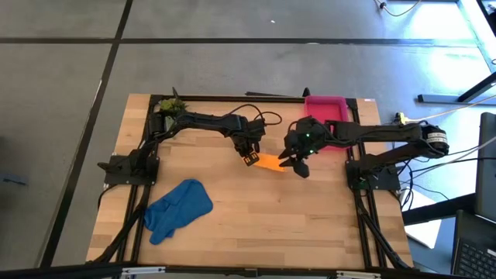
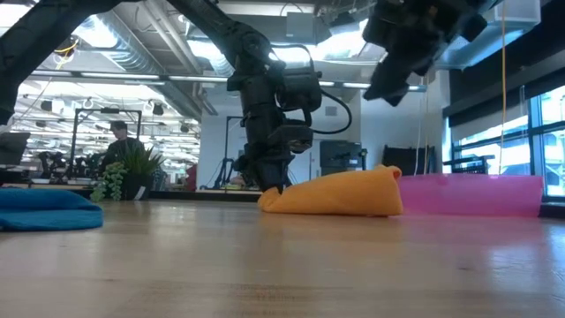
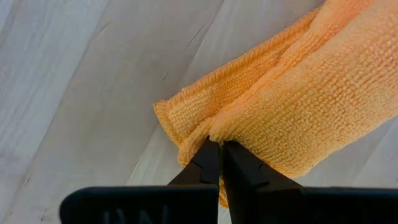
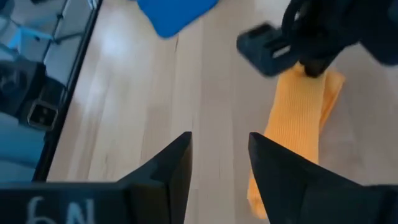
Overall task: Roll microfiber towels into tight, uniform cylinder then place into a basket
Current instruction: Put the rolled orange microfiber towel into the bin
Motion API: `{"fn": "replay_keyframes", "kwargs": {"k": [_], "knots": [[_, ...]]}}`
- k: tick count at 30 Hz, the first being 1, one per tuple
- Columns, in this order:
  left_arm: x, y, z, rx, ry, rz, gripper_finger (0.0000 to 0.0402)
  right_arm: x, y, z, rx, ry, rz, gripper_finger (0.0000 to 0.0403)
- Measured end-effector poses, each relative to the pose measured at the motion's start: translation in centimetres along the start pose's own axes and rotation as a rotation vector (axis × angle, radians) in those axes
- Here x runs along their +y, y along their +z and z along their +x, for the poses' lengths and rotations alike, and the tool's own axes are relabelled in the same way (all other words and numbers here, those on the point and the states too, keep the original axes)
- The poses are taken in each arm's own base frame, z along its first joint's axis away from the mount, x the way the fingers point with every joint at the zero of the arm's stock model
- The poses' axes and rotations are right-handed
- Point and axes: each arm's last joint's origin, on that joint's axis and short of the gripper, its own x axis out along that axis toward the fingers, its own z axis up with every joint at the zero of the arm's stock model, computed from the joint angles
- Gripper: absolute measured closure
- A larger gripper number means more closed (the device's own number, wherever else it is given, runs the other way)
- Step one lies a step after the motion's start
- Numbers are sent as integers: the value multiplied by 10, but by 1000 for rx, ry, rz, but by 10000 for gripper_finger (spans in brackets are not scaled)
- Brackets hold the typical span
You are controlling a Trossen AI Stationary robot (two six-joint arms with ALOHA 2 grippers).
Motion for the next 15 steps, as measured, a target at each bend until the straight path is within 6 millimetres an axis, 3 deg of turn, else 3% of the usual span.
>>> {"fn": "replay_keyframes", "kwargs": {"k": [15], "knots": [[0, 2, 0, -16, -5, 2, 401, -7, -7, 45, 78, -7, 85, 243]]}}
